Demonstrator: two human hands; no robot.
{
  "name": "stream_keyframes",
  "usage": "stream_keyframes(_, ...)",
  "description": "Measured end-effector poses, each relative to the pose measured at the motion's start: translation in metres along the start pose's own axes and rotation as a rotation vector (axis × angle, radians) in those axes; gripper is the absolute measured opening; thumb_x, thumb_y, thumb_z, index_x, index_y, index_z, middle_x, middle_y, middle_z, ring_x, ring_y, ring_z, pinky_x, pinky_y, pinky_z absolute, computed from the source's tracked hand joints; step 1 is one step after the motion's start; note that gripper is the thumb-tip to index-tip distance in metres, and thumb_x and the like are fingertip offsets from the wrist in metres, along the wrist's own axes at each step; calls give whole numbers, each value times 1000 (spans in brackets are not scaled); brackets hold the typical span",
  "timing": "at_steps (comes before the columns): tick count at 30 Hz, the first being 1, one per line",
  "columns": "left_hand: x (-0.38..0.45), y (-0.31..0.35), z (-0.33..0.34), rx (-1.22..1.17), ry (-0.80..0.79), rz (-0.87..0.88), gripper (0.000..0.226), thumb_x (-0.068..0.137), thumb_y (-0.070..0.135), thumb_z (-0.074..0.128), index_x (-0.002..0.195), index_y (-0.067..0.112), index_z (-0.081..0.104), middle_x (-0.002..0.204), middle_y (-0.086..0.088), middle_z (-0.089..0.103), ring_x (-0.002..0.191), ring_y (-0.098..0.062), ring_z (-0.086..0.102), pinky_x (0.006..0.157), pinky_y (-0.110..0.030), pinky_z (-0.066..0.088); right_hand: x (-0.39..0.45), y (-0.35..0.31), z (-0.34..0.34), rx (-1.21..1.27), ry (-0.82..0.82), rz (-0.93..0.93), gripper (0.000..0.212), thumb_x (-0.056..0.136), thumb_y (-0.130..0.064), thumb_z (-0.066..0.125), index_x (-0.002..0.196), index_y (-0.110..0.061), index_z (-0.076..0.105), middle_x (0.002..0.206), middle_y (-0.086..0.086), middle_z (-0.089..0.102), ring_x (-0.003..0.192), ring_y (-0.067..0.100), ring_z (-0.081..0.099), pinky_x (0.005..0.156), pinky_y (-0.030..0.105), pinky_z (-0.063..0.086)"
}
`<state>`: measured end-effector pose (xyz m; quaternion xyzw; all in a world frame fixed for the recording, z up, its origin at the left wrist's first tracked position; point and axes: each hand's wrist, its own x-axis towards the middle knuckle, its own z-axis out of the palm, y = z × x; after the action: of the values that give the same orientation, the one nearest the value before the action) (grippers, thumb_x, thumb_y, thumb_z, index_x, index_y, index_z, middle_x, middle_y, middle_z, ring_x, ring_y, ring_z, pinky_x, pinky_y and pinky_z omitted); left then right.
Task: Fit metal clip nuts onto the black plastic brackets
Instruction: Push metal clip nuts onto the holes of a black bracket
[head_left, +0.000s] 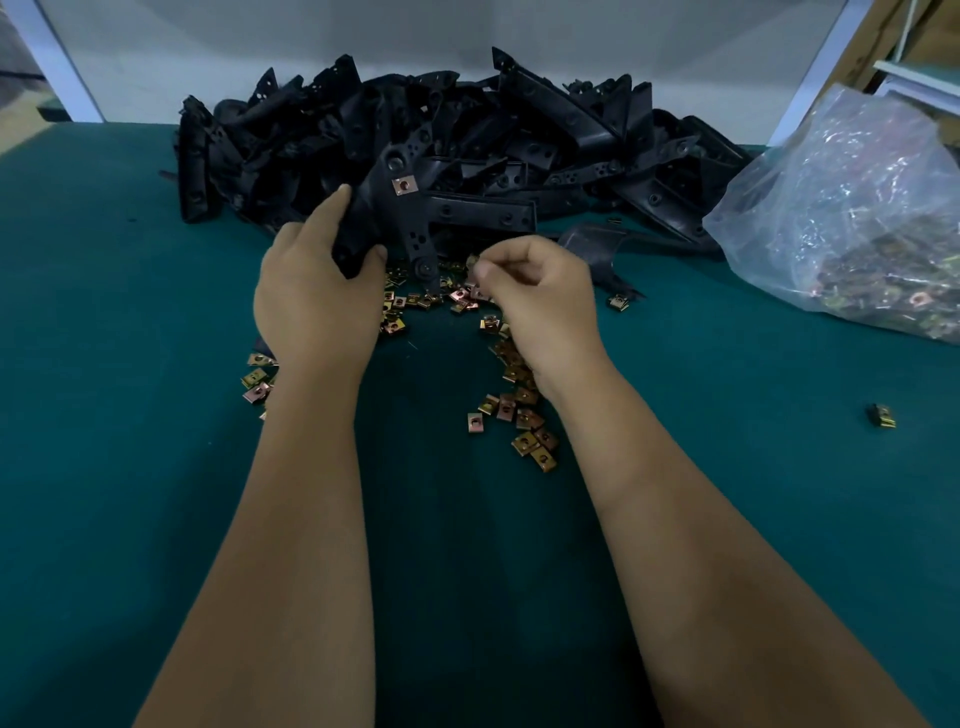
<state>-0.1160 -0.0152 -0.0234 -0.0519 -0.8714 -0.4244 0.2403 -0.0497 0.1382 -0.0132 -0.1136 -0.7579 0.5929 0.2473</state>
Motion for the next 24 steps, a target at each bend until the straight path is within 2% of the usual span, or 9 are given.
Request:
stream_keyframes(3,0,-1,2,15,-14,9,54,91,38,62,143,39,47,119,1,59,112,-22,55,78,-30,36,4,-1,-7,336,-33,95,20,88,3,65,87,-16,70,85,2,71,81,12,65,77,24,52)
stream_keyframes(5,-1,0,3,22,-14,14,53,91,37,62,143,39,48,120,0,60,113,-23,55,79,-30,37,5,-2,-10,456,-67,114,21,88,8,63,89,-11,71,83,3,70,80,15,64,77,25,52)
stream_keyframes(8,-4,4,5,0,-7,25,53,90,35,63,142,37,50,119,0,60,112,-22,55,80,-31,40,5,-2,-11,502,-88,104,24,84,12,64,89,-10,71,82,3,70,84,16,65,79,25,52)
stream_keyframes(11,-7,11,7,-36,-35,58,53,90,32,63,141,35,51,120,-1,61,113,-24,55,89,-38,46,4,-3,-10,498,-96,90,27,82,14,64,91,-10,71,84,4,69,88,17,64,81,25,51)
stream_keyframes(14,-10,16,9,-18,-67,101,53,90,30,63,142,32,51,120,-2,61,113,-25,53,92,-43,47,4,-3,-10,517,-103,81,25,83,13,63,92,-9,70,84,4,69,84,13,65,79,23,51)
stream_keyframes(19,-11,18,10,-16,-55,99,53,90,28,64,141,29,52,120,-4,62,113,-26,53,93,-41,45,4,-2,-11,642,-140,127,17,92,7,57,95,-5,69,80,5,69,75,12,62,73,21,52)
stream_keyframes(24,-11,18,9,-28,-46,91,53,90,29,63,141,27,50,123,-3,62,116,-25,53,96,-42,45,5,-1,-11,594,-143,173,15,93,4,57,93,-4,70,76,6,67,71,14,60,74,26,52)
